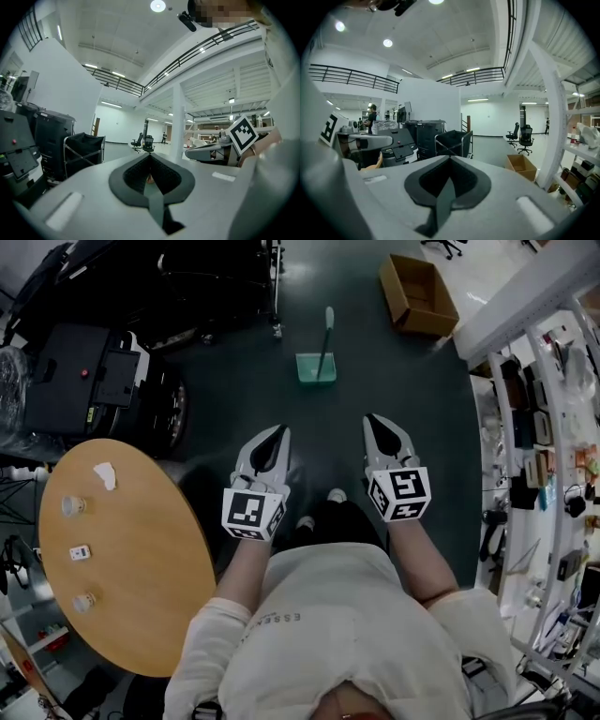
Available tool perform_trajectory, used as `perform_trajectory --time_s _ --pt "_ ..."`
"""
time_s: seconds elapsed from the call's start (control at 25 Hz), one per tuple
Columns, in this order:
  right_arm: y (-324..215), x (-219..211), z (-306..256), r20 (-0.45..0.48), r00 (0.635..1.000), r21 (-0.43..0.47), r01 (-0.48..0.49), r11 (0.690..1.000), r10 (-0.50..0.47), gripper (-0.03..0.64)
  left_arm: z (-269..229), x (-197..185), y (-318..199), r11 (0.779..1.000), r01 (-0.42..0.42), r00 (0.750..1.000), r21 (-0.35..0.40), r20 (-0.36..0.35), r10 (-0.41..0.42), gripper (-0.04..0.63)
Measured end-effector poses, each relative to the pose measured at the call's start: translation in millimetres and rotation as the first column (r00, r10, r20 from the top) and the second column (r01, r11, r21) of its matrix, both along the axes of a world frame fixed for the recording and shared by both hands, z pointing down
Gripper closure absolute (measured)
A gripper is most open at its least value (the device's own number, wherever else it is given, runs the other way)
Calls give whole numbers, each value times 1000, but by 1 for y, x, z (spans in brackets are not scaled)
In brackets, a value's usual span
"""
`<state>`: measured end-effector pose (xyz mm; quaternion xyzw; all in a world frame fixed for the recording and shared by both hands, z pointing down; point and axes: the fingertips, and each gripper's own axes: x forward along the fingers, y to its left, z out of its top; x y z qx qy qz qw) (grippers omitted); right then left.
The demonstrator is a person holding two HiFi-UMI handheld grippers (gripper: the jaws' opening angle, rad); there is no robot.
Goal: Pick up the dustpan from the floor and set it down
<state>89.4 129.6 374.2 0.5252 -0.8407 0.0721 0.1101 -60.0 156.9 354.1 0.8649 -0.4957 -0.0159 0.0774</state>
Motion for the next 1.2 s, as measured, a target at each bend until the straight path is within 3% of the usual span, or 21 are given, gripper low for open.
perform_trajectory --time_s 0.16,0.44,0.68,1.2 --pt "34 9 5 14 1000 -18 -11 1000 11 624 -7 8 31 1000 -23 1000 15 15 22 578" --pt "80 23 9 35 999 -42 2 999 0 624 -13 12 72 1000 10 1000 28 1 -10 578" --pt "109 35 0 35 999 -20 15 1000 -15 624 -14 27 104 1000 15 1000 25 3 -15 578" --pt "134 46 -8 21 999 9 26 1000 -26 625 -20 47 129 999 -17 1000 47 21 16 578"
